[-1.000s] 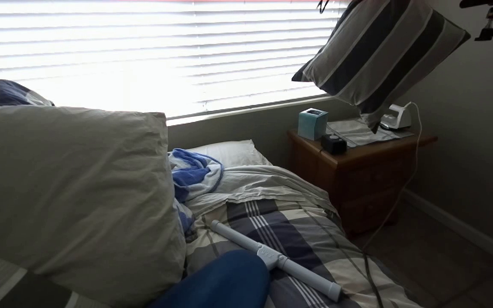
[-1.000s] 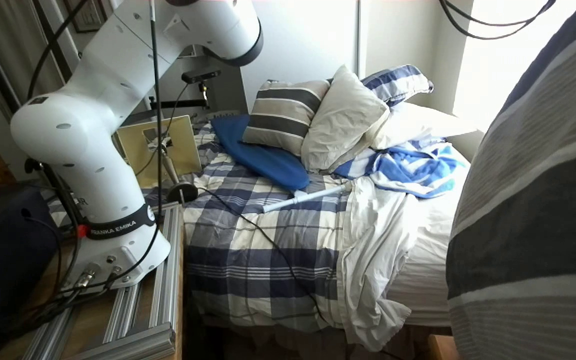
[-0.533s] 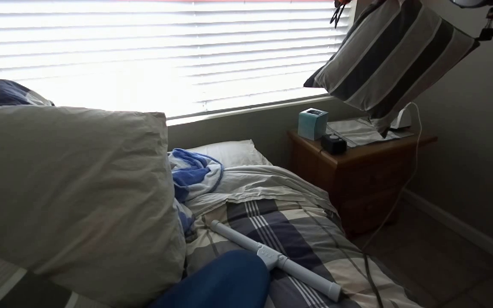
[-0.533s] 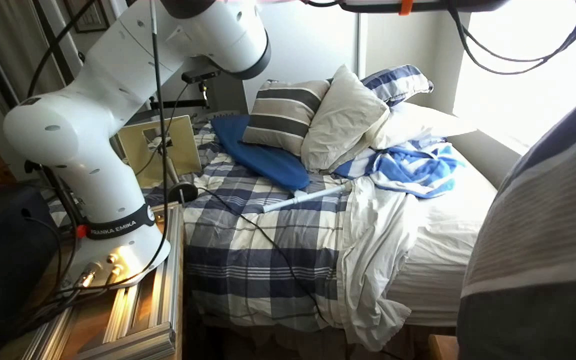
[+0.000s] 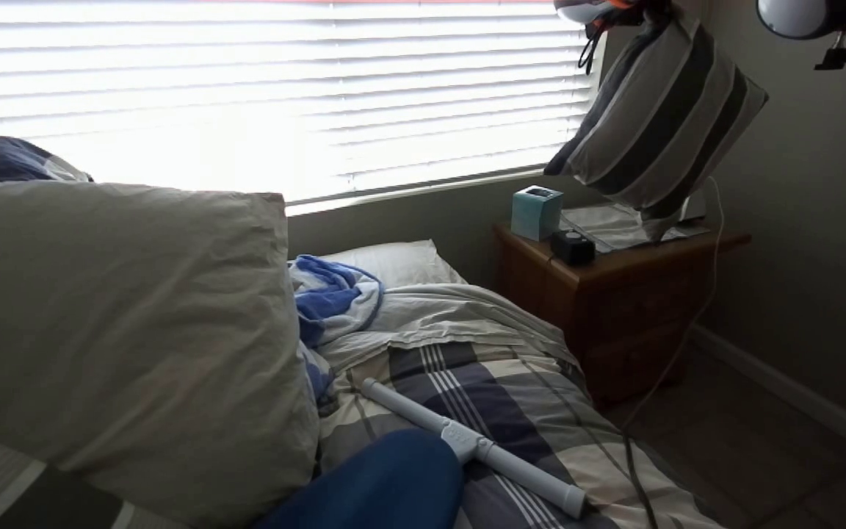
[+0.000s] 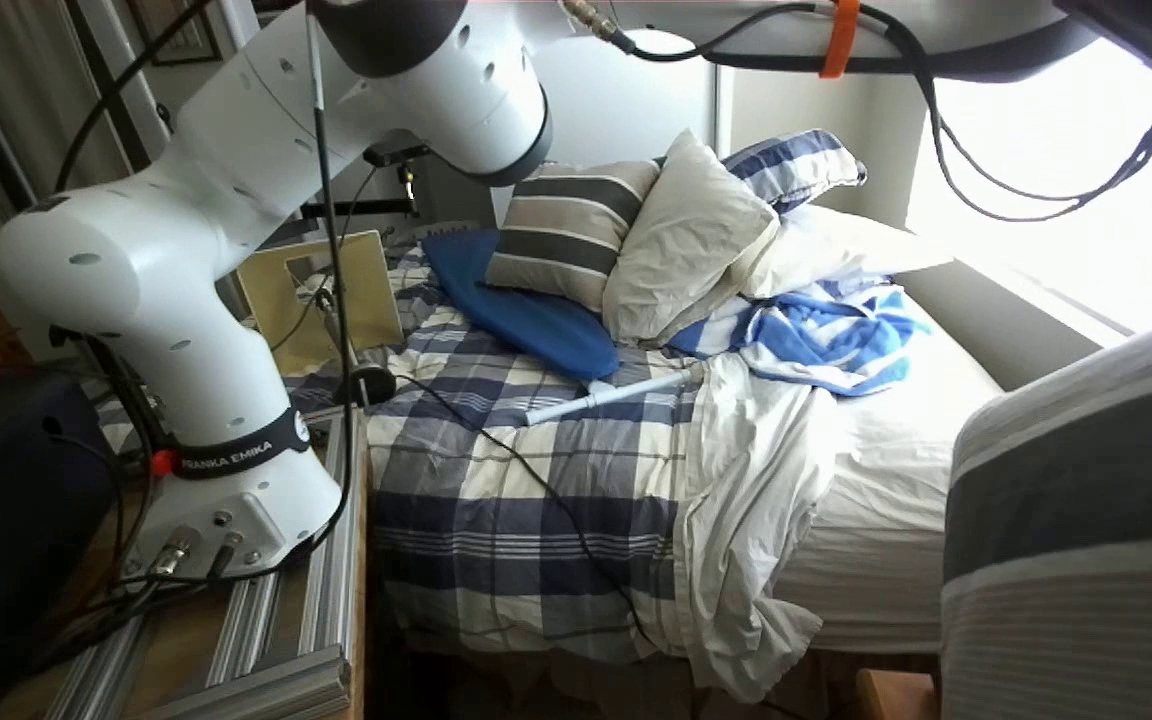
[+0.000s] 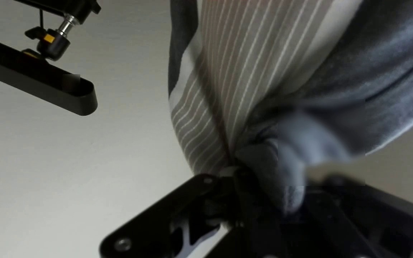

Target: Put one striped pillow on the nightstand.

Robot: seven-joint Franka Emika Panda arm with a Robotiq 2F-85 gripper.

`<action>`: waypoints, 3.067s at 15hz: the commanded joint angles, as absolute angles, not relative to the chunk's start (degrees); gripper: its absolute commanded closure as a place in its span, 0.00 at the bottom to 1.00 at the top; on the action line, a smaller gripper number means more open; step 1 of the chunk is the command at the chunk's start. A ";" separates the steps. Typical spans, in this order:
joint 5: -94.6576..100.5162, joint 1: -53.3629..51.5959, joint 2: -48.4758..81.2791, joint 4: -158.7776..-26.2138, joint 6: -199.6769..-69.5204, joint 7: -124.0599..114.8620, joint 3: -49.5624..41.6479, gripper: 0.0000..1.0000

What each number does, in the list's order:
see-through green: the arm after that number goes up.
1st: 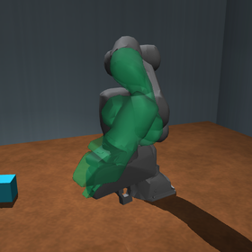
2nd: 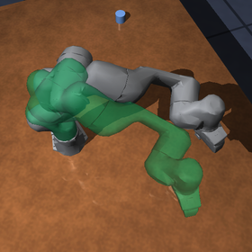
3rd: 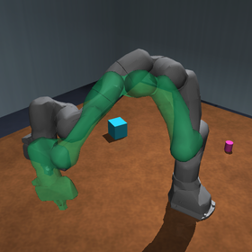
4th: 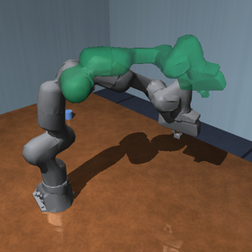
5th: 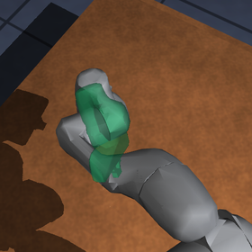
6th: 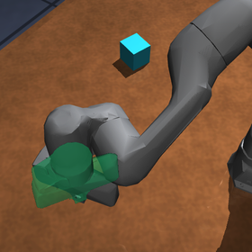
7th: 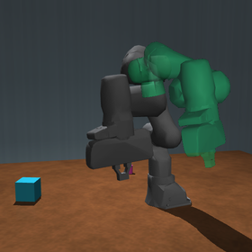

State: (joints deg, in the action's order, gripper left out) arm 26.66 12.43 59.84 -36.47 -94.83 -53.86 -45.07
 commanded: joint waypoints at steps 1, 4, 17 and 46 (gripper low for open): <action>28.11 17.76 63.11 -27.36 -92.81 -46.19 -42.30 0.97; 28.07 20.04 64.61 -24.53 -90.82 -43.34 -40.12 0.97; 27.67 21.56 64.91 -24.35 -73.96 -59.16 -37.63 0.97; 17.98 27.07 63.34 -25.84 -87.37 -79.84 -24.14 0.97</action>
